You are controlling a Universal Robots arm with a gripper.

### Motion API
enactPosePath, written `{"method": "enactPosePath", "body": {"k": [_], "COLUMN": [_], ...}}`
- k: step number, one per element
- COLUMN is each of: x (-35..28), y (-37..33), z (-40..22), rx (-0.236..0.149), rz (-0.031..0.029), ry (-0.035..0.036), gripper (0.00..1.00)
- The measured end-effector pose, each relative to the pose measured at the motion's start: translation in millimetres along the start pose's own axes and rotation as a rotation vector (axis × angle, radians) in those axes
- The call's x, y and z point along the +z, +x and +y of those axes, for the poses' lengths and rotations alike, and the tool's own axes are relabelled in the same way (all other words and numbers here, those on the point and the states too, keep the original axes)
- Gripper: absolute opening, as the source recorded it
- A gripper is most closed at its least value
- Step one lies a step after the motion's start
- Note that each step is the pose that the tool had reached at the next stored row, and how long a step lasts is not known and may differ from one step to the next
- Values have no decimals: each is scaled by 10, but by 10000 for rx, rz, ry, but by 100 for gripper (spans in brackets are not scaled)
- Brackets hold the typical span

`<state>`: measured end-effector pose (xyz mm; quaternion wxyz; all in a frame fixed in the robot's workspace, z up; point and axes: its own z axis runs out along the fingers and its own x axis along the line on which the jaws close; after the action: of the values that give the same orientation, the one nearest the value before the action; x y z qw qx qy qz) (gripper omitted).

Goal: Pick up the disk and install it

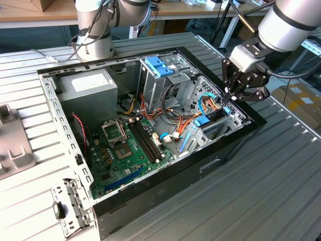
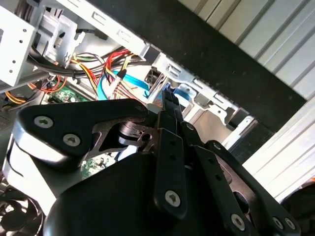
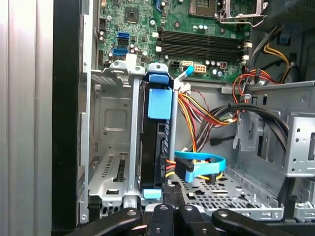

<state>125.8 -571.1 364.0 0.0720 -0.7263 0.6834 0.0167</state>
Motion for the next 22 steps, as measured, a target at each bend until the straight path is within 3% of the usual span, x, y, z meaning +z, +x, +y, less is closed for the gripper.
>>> {"method": "enactPosePath", "body": {"k": [7, 22], "x": [-57, -56], "y": [-3, -3], "z": [-70, -78], "rx": [12, 13], "rz": [-95, -98], "ry": [-39, -41], "gripper": [11, 11]}}
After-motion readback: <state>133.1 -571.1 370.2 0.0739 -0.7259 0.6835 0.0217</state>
